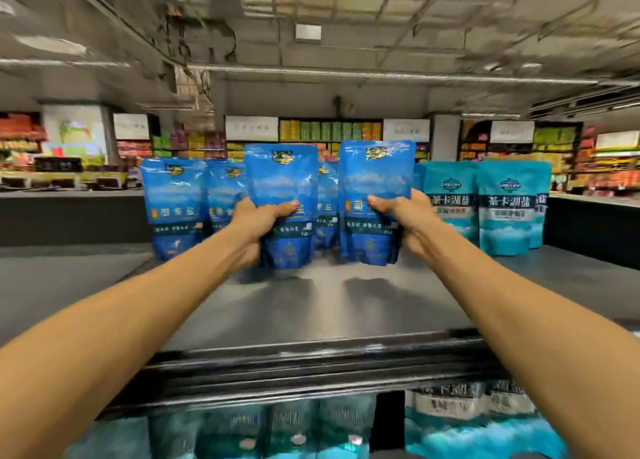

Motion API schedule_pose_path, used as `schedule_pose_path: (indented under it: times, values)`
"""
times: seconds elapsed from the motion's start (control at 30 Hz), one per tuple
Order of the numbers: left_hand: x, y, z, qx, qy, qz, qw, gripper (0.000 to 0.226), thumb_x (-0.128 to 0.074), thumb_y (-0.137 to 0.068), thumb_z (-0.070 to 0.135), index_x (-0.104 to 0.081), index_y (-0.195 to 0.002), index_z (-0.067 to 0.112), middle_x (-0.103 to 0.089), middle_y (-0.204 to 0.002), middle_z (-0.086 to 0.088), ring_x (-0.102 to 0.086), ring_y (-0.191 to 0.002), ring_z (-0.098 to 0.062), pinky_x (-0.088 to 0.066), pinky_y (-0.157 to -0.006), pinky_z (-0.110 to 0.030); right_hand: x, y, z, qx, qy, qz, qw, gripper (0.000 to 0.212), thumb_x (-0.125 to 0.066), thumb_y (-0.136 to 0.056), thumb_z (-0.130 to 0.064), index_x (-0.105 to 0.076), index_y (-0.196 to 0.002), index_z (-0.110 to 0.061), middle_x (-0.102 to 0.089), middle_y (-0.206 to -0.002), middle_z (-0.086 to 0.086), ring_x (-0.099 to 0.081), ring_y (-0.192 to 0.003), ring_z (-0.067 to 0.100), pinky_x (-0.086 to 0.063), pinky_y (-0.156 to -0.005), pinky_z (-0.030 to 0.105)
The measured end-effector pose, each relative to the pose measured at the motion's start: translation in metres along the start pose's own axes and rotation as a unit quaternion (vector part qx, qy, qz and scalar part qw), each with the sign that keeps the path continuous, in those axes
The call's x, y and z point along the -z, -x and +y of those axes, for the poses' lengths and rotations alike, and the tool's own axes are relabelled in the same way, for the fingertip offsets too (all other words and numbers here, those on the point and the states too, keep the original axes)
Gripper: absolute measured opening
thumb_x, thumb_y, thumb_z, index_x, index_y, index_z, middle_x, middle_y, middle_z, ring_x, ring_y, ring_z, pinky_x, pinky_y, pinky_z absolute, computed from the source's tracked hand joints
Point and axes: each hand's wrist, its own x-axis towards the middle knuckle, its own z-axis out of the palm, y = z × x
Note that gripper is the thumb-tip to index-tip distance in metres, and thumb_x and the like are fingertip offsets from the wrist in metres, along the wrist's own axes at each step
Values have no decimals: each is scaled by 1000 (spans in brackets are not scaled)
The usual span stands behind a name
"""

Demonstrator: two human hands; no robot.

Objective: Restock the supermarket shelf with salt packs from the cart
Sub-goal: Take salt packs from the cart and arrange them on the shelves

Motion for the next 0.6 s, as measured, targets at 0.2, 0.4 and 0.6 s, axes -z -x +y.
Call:
schedule_pose_path:
  times: [0.2,0.4,0.6]
  values:
    - [-39,-45,-44,-27,-36,-36,998,27,-82,-77,9,-57,-89,8,-73,-93,-11,-70,-74,-18,-61,-77,-40,20,-45,36,-58,28,-33,997,37,-72,-81,6,-63,-116,9,-74,-98,15,-73,-78,23,-60,-64,34]
    - [-12,-58,-59,-38,-287,-168,942,30,-87,-71,22,-76,-98,18,-76,-100,-2,-71,-89,-13,-57,-86,-30,53,-46,42,-59,337,-120,932,29,-89,-67,-13,-77,-93,-14,-78,-85,-5,-71,-66,0,-50,-55,11]
    - [-21,-67,-57,1,-393,-104,914,52,-89,-67,37,-67,-104,8,-72,-85,-10,-57,-60,-18,-49,-49,-30,54,-58,38,-99,406,-64,906,46,-90,-68,-26,-71,-103,-4,-63,-74,10,-44,-53,16,-31,-46,21]
